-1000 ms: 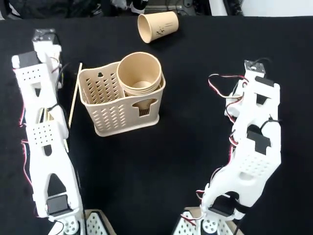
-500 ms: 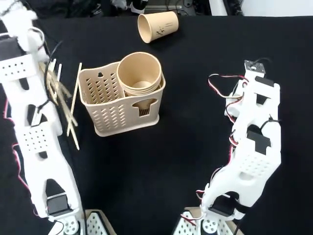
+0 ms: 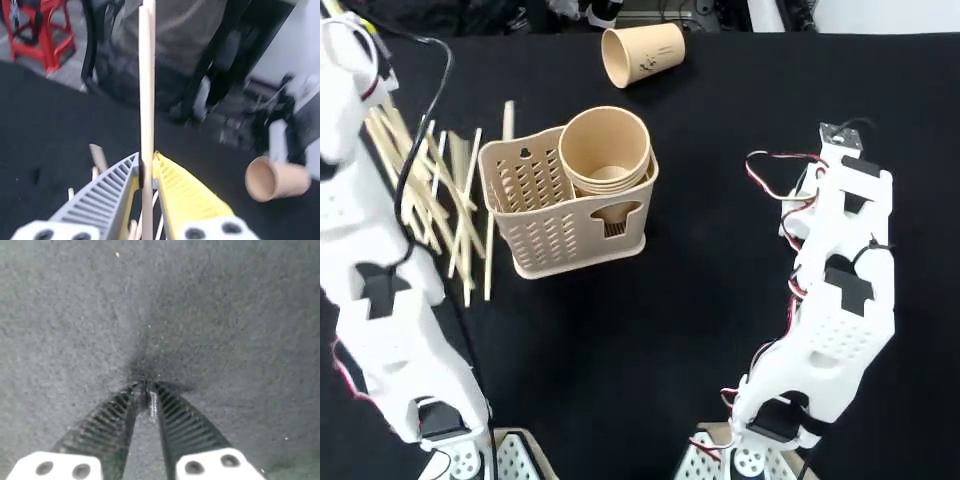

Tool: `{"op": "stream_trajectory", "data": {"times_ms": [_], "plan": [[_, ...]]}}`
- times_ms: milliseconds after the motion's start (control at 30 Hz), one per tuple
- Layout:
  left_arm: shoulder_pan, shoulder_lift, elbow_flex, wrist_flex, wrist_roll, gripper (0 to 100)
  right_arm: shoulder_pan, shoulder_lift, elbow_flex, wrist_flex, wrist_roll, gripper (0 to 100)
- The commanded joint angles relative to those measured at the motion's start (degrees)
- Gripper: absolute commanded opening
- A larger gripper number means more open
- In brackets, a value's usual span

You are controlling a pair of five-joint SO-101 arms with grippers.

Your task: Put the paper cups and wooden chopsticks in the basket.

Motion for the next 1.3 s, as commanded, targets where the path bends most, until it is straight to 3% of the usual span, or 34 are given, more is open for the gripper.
{"op": "stream_trajectory", "data": {"times_ms": [0,433,1000,1267], "plan": [[3.6,-7.3,-1.2,0.0,1.1,3,-2.4,-1.1,0.4,-0.7,0.3,1.1],[13.9,-7.6,-1.7,-1.1,5.5,3,-2.3,-1.2,0.4,-0.7,0.3,1.1],[18.4,5.1,-1.8,0.1,5.5,3,-2.2,-1.2,0.4,-0.6,0.3,1.1],[18.4,2.6,4.2,0.4,5.1,3,-2.2,-1.2,0.4,-0.6,0.3,1.1]]}}
